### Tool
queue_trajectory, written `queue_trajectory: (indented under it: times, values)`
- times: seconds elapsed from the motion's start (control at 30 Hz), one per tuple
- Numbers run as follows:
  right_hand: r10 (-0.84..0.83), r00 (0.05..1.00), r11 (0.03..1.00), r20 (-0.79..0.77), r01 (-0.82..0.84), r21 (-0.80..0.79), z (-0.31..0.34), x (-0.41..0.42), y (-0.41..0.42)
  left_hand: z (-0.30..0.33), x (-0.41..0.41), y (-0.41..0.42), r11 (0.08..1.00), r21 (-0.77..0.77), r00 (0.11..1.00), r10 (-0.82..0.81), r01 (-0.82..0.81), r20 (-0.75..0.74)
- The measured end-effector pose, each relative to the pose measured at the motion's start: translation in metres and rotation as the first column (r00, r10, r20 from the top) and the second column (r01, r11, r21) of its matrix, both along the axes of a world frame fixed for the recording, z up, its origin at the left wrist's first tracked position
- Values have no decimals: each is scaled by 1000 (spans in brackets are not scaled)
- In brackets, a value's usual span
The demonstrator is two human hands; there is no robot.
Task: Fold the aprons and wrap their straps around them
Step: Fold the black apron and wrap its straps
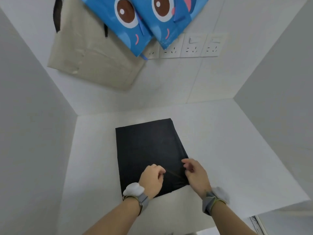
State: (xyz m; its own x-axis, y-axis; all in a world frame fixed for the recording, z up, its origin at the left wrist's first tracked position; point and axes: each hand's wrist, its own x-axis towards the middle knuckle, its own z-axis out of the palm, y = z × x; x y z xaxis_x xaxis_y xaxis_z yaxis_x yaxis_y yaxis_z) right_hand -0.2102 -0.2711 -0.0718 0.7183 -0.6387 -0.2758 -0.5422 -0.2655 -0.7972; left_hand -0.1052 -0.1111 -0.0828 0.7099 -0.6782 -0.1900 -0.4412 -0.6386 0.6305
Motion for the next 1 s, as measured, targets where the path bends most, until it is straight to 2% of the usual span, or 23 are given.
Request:
queue_trajectory:
  times: [0.07, 0.13, 0.27, 0.37, 0.5, 0.57, 0.6, 0.67, 0.73, 0.8, 0.9, 1.0]
  values:
    - [-128, 992, 992, -16, 127, -21, 1, -16, -19, -2, -13, -17, 997, 10, 995, -77, 78, -61]
    - [-172, 981, 984, -87, 167, -60, -1, -32, -34, -3, -24, -33, 991, 25, 987, -130, 133, -94]
    - [-11, 976, 992, -217, -18, -128, -18, -52, -43, -7, -32, -50, 981, 85, 978, -163, 175, -132]
    - [106, 932, 952, -348, -196, -235, -30, -59, -39, -11, -33, -58, 959, 157, 968, -218, 237, -128]
    - [116, 874, 911, -471, -282, -299, -27, -56, -36, -7, -35, -64, 938, 212, 958, -249, 276, -145]
    - [121, 865, 945, -486, -251, -211, -23, -52, -38, -4, -35, -63, 931, 219, 951, -257, 291, -172]
    - [101, 879, 975, -466, -180, -127, -21, -50, -41, -4, -35, -62, 937, 204, 950, -245, 283, -193]
    - [-17, 947, 994, -321, 51, 97, -14, -47, -47, -3, -36, -60, 965, 134, 950, -187, 225, -249]
    - [-144, 976, 920, -165, 193, 341, 0, -46, -52, 1, -36, -60, 995, 35, 943, -78, 94, -323]
    - [-229, 971, 806, -71, 230, 546, 12, -46, -57, 7, -32, -61, 998, -35, 908, 41, -61, -418]
    - [-320, 946, 670, 49, 189, 718, 23, -45, -58, 17, -21, -64, 971, -84, 825, 144, -225, -546]
    - [-386, 915, 598, 115, 153, 786, 29, -42, -52, 25, -10, -64, 957, -87, 812, 184, -276, -554]
